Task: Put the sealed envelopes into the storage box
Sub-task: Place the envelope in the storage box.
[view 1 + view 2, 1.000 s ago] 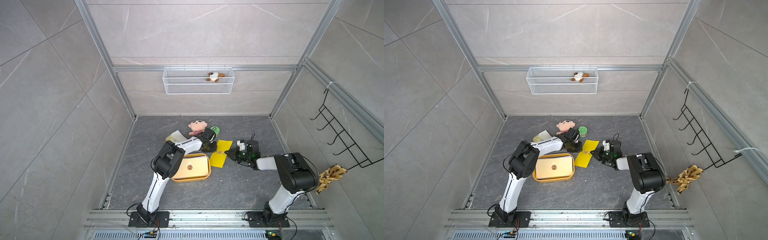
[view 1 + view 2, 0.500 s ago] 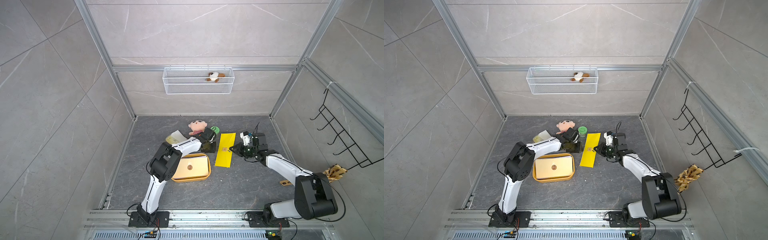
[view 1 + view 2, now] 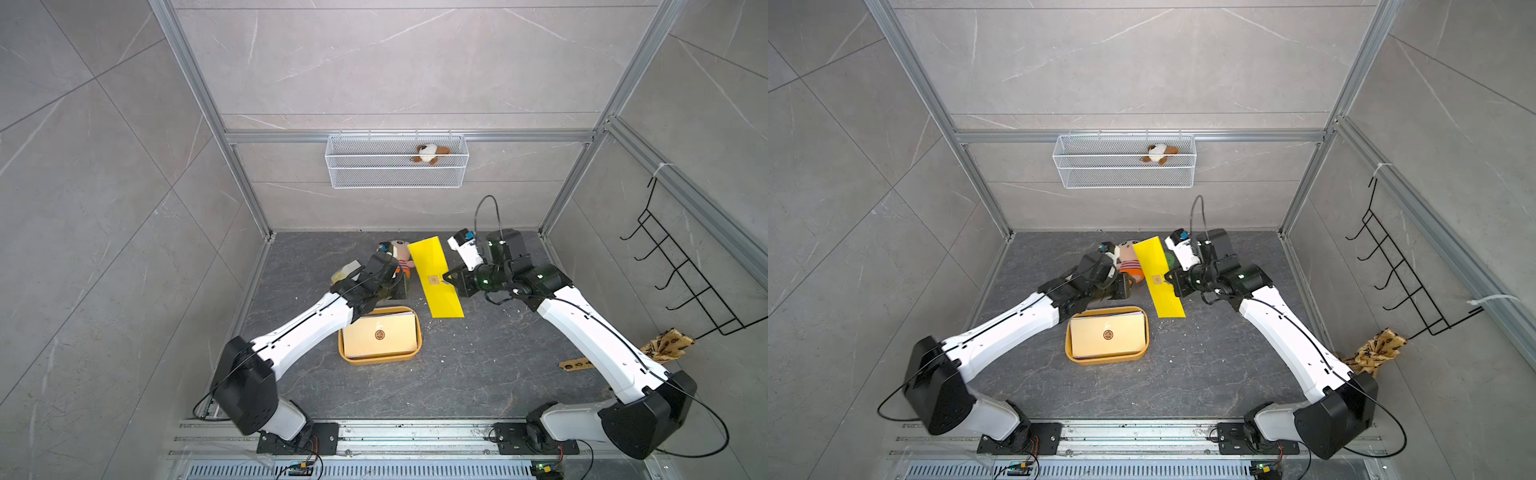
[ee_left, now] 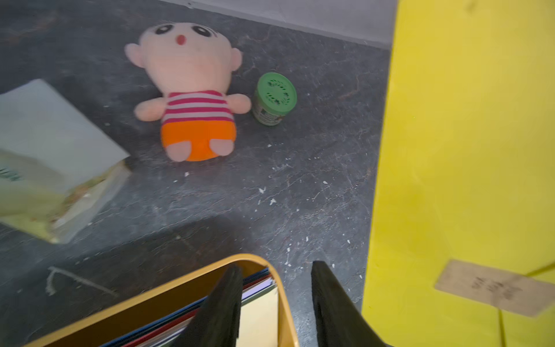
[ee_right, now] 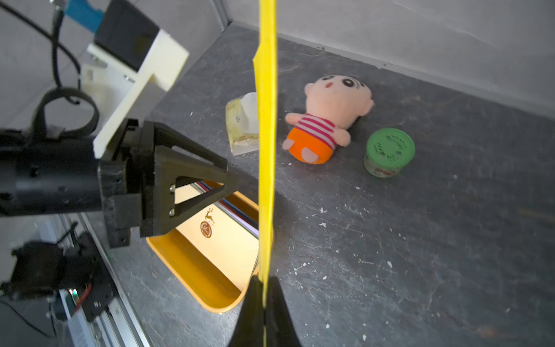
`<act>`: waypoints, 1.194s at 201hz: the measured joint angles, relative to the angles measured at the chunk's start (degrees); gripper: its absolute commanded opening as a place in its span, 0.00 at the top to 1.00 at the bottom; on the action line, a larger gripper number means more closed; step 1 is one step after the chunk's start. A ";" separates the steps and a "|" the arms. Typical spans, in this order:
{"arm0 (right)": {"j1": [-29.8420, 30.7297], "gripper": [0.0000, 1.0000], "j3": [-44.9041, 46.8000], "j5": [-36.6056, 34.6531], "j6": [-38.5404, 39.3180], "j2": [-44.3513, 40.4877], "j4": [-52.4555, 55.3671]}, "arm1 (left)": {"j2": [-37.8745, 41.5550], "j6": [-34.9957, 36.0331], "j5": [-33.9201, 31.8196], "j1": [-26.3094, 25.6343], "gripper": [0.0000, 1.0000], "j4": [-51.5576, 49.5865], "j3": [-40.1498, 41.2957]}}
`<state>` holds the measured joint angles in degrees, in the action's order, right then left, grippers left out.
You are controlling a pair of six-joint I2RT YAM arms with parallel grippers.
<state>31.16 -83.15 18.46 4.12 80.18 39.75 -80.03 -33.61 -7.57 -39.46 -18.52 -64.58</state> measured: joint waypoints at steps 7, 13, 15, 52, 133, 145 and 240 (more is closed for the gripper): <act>2.10 1.00 -2.40 -0.79 2.62 1.33 1.97 | 3.43 -0.52 -1.53 1.33 0.49 -0.79 3.26; 4.00 1.00 -4.96 -1.57 5.29 2.95 4.02 | 6.25 -1.01 -2.75 2.67 0.45 -1.36 5.77; 4.61 1.00 -5.79 -1.90 6.19 3.50 4.59 | 7.21 -1.09 -3.10 3.17 0.44 -1.60 6.64; 14.32 1.00 -20.48 -6.86 19.32 15.78 16.13 | 25.31 -3.98 -11.52 13.42 0.29 -8.46 17.16; 23.69 1.00 -43.08 -13.18 33.59 37.22 33.64 | 42.91 -5.46 -23.47 15.26 0.25 -16.50 20.09; 24.26 1.00 -45.09 -13.60 34.45 38.71 34.80 | 43.93 -5.44 -23.54 15.26 0.25 -16.96 20.39; 26.14 1.00 -46.51 -15.89 38.16 43.93 37.66 | 47.89 -5.38 -23.37 15.23 0.24 -17.03 21.90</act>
<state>57.30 -129.67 2.57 42.28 124.11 77.41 -32.14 -38.98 -30.94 -24.23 -35.55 -42.68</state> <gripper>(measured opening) 0.044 0.756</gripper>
